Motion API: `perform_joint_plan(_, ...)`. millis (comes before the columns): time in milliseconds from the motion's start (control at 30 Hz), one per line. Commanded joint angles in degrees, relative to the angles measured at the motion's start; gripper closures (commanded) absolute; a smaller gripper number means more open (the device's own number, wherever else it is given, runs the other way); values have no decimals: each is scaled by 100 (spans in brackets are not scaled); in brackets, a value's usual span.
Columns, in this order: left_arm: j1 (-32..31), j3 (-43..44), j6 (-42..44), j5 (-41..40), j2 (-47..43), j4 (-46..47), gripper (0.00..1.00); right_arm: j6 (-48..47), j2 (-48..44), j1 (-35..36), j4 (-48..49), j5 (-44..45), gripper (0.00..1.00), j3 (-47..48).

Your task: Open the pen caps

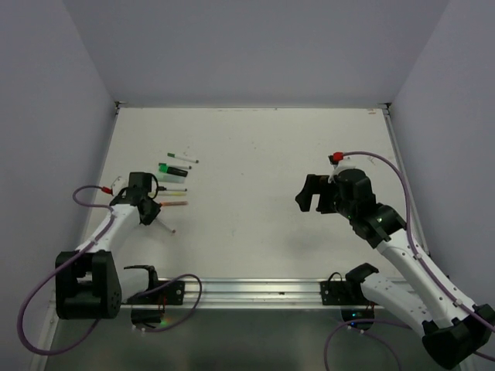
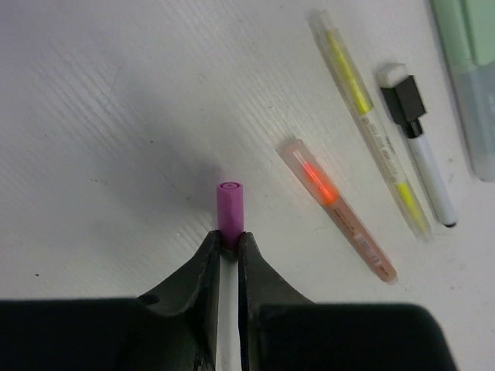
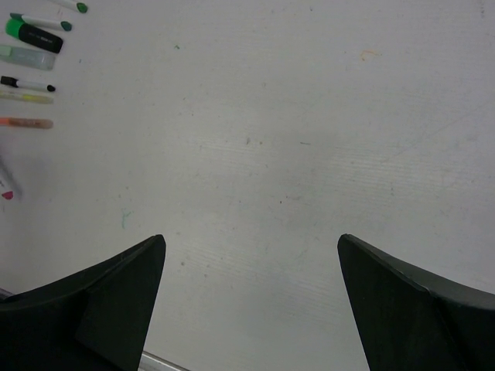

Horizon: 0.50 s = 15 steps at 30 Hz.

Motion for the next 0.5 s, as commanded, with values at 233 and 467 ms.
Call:
perform_joint_plan(233,24,-27,1346,1504,-1953,893,100,-77,371,29,986,-1309,6,-218)
perform_joint_plan(467,-108,-387,1426,3280,-2412,2624,100,390,898,344,2297,-1830,10,-482)
